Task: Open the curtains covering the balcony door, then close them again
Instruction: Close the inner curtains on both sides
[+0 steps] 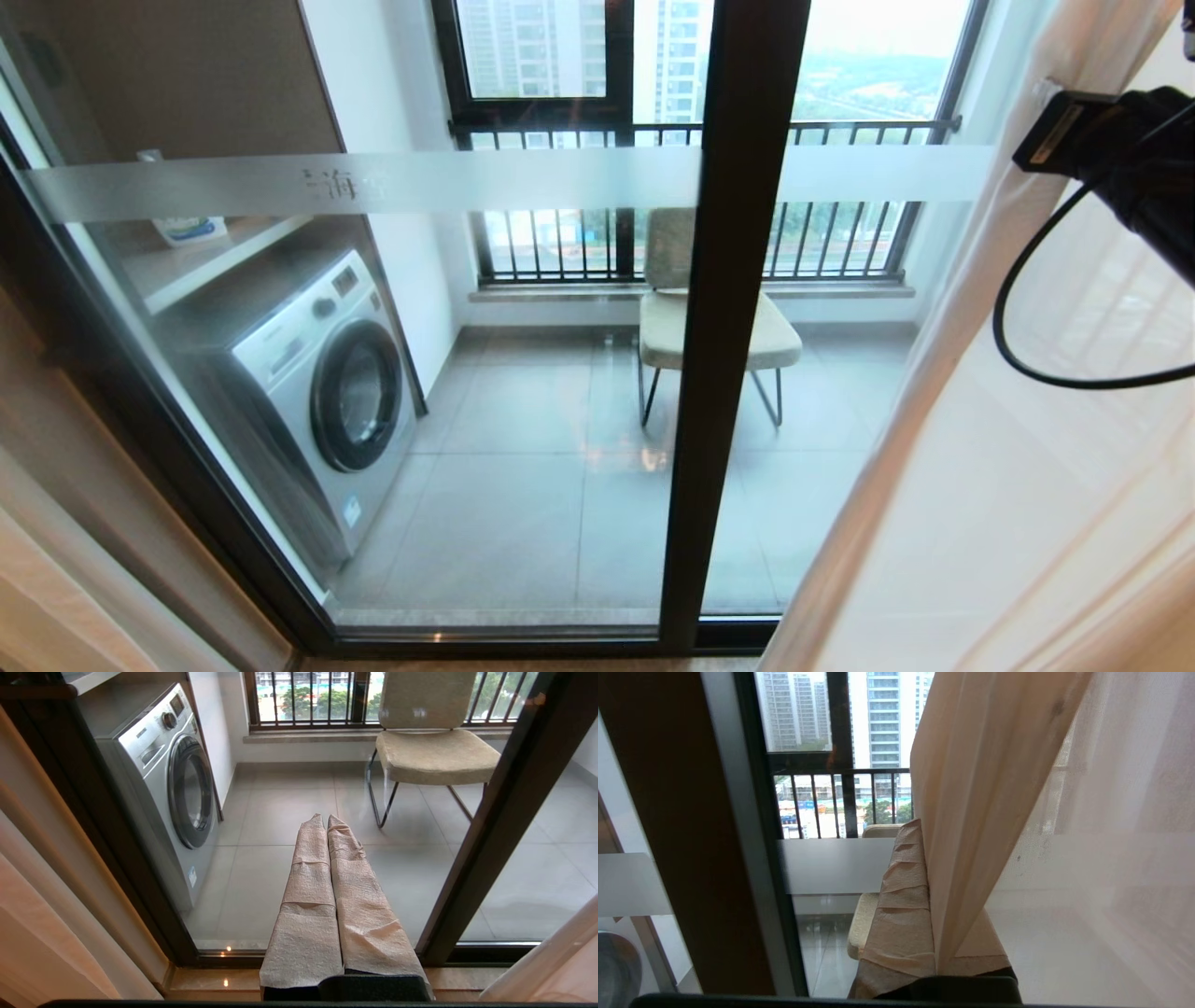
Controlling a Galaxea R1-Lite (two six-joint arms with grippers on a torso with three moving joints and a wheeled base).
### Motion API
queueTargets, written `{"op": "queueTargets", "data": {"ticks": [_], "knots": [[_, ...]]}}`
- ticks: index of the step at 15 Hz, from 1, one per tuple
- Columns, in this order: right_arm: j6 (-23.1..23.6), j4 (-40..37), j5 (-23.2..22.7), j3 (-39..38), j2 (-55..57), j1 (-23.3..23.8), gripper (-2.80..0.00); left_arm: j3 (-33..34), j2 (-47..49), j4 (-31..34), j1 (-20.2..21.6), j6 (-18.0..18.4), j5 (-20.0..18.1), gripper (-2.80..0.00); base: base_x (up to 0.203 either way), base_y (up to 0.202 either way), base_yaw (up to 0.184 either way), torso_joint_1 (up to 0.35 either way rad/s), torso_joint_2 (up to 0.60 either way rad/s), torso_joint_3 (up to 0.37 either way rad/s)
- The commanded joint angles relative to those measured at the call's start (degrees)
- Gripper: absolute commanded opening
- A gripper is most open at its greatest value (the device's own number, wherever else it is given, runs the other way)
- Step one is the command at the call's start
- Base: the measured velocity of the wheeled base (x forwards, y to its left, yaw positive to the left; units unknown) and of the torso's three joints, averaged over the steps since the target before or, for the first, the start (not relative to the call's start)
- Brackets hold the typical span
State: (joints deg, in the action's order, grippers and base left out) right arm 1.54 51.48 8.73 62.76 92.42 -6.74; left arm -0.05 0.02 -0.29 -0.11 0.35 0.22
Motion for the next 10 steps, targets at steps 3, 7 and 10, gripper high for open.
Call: {"op": "queueTargets", "data": {"ticks": [3,7,10], "knots": [[0.0,0.3,0.1,-0.3,0.0,0.0,-2.80,0.0,0.0,-0.1,0.0,0.0,0.0,-2.80,0.000,0.190,0.001,0.002,0.01,0.003],[0.1,0.4,0.1,-0.4,-0.2,-0.1,-2.80,0.0,0.0,-0.1,0.1,0.0,0.0,-2.80,0.000,0.192,0.001,0.002,0.00,0.001],[0.1,0.4,0.4,-0.4,-0.3,-0.4,-2.80,0.0,0.0,-0.1,0.0,0.0,0.0,-2.80,0.000,0.188,0.000,0.002,0.00,0.002]]}}
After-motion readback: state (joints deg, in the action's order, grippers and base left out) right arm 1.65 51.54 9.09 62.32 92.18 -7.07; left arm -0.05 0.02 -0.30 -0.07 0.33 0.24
